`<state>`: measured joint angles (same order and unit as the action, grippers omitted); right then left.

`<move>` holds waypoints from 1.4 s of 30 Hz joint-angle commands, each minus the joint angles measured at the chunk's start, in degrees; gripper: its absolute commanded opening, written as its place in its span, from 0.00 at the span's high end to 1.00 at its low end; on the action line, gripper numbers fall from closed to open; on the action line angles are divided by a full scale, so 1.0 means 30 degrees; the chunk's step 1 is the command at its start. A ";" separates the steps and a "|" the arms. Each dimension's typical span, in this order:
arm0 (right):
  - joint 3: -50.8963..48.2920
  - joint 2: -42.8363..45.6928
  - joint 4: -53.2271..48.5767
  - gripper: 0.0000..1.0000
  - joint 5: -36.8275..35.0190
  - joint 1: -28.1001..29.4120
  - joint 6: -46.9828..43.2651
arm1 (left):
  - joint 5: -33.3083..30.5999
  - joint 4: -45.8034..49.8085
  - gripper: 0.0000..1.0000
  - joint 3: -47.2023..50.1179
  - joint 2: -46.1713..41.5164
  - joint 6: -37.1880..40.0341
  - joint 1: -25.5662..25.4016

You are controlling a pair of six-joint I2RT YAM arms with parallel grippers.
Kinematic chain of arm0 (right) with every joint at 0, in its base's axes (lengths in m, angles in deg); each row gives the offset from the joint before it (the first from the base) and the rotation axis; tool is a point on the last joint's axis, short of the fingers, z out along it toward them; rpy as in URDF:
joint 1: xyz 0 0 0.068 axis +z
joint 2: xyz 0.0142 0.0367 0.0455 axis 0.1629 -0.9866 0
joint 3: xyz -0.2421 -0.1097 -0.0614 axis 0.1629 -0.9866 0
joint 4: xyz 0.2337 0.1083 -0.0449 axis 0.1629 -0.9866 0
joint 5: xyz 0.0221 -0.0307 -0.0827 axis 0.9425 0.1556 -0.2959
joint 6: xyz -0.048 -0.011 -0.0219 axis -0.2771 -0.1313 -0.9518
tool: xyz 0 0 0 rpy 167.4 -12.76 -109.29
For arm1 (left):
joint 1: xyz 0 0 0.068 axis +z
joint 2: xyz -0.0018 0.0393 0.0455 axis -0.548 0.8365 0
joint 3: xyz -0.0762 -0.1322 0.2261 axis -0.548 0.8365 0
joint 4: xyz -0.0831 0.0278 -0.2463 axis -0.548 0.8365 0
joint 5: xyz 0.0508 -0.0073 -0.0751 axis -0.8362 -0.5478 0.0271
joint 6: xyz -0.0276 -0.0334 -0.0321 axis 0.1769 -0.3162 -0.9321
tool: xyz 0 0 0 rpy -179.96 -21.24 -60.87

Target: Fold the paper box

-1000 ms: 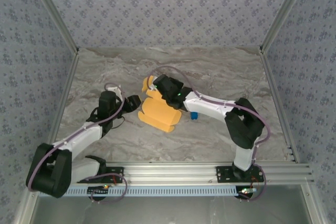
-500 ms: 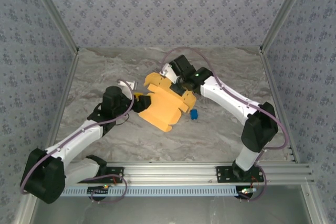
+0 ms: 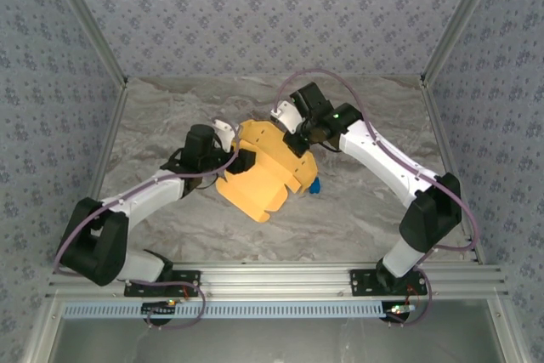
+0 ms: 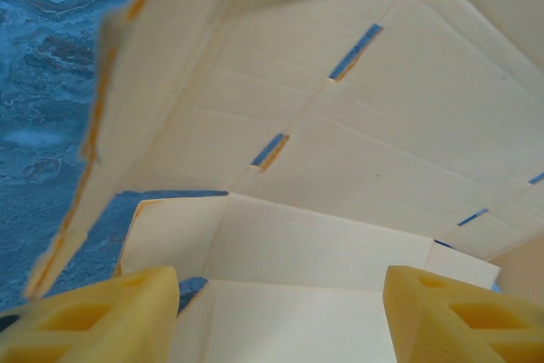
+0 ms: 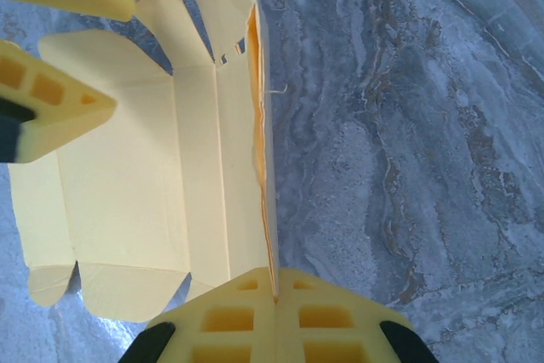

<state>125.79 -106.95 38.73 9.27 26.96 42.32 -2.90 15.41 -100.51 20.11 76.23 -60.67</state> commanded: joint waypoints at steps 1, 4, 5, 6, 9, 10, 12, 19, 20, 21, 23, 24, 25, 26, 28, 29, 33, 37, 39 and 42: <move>0.0460 0.0293 -0.0551 1.00 0.0725 -0.0106 0.0377 | -0.0894 0.0225 0.34 -0.0810 0.0303 0.1137 0.0028; 0.0449 0.0287 -0.0489 1.00 0.0806 -0.0101 0.0289 | -0.1257 0.0573 0.34 -0.1146 0.0739 0.1344 0.0368; 0.0494 0.0293 -0.0486 1.00 0.0835 -0.0104 0.0290 | -0.1343 0.0608 0.33 -0.1231 0.0885 0.1414 0.0453; 0.0517 0.0266 -0.0473 1.00 0.0867 -0.0143 0.0289 | -0.1377 0.0624 0.33 -0.1268 0.1023 0.1400 0.0526; 0.0635 0.0201 -0.0526 1.00 0.0872 -0.0130 0.0289 | -0.1486 0.0727 0.33 -0.1381 0.1257 0.1428 0.0643; 0.0670 0.0153 -0.0506 1.00 0.0891 -0.0155 0.0272 | -0.1482 0.0620 0.33 -0.1331 0.1278 0.1423 0.0685; 0.0689 0.0066 -0.0556 1.00 0.0898 -0.0161 0.0267 | -0.1442 0.0524 0.32 -0.1314 0.1331 0.1396 0.0768; 0.0515 -0.0070 -0.0255 1.00 0.0991 -0.0168 0.0439 | -0.0282 0.0579 0.34 -0.1636 0.2096 0.1177 0.0973; 0.0497 -0.0059 -0.0213 1.00 0.0943 -0.0187 0.0486 | 0.0003 0.0552 0.35 -0.1674 0.2225 0.1074 0.0973; 0.0492 -0.0090 -0.0110 1.00 0.0879 -0.0190 0.0563 | 0.0404 0.0458 0.38 -0.1651 0.2334 0.0924 0.0973; 0.0507 -0.0117 -0.0059 1.00 0.0810 -0.0189 0.0710 | 0.1051 0.0116 0.42 -0.1469 0.2222 0.0558 0.0974; 0.0553 -0.0161 -0.0010 1.00 0.0739 -0.0189 0.0804 | 0.1342 -0.0221 0.44 -0.1270 0.2045 0.0376 0.0966; 0.0567 -0.0231 0.0008 1.00 0.0652 -0.0189 0.0930 | 0.1648 -0.0546 0.46 -0.1037 0.1858 0.0170 0.0946; 0.0606 -0.0285 0.0027 1.00 0.0634 -0.0222 0.0996 | 0.1944 -0.0807 0.47 -0.0916 0.1667 -0.0013 0.0944; 0.0632 -0.0351 0.0099 1.00 0.0659 -0.0249 0.1209 | 0.2490 -0.1302 0.49 -0.0588 0.1385 -0.0290 0.0889; 0.0643 -0.0370 0.0151 1.00 0.0732 -0.0269 0.1308 | 0.2595 -0.1469 0.49 -0.0507 0.1386 -0.0391 0.0835; 0.0614 -0.0381 0.0445 1.00 0.1210 -0.0291 0.1548 | 0.2893 -0.1674 0.50 -0.0437 0.1902 -0.0474 0.0711; 0.0584 -0.0406 0.0621 1.00 0.1730 -0.0281 0.1692 | 0.2863 -0.1991 0.51 -0.0579 0.2537 -0.0627 0.0521; 0.0581 -0.0435 0.0643 1.00 0.1875 -0.0279 0.1768 | 0.2848 -0.2190 0.51 -0.0672 0.2771 -0.0708 0.0367; 0.0484 -0.0469 0.0701 1.00 0.2131 -0.0277 0.1812 | 0.2744 -0.2448 0.50 -0.0734 0.3229 -0.0738 0.0103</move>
<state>125.85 -107.79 39.80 13.36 26.37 46.34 3.92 10.30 -102.06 28.35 74.80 -59.54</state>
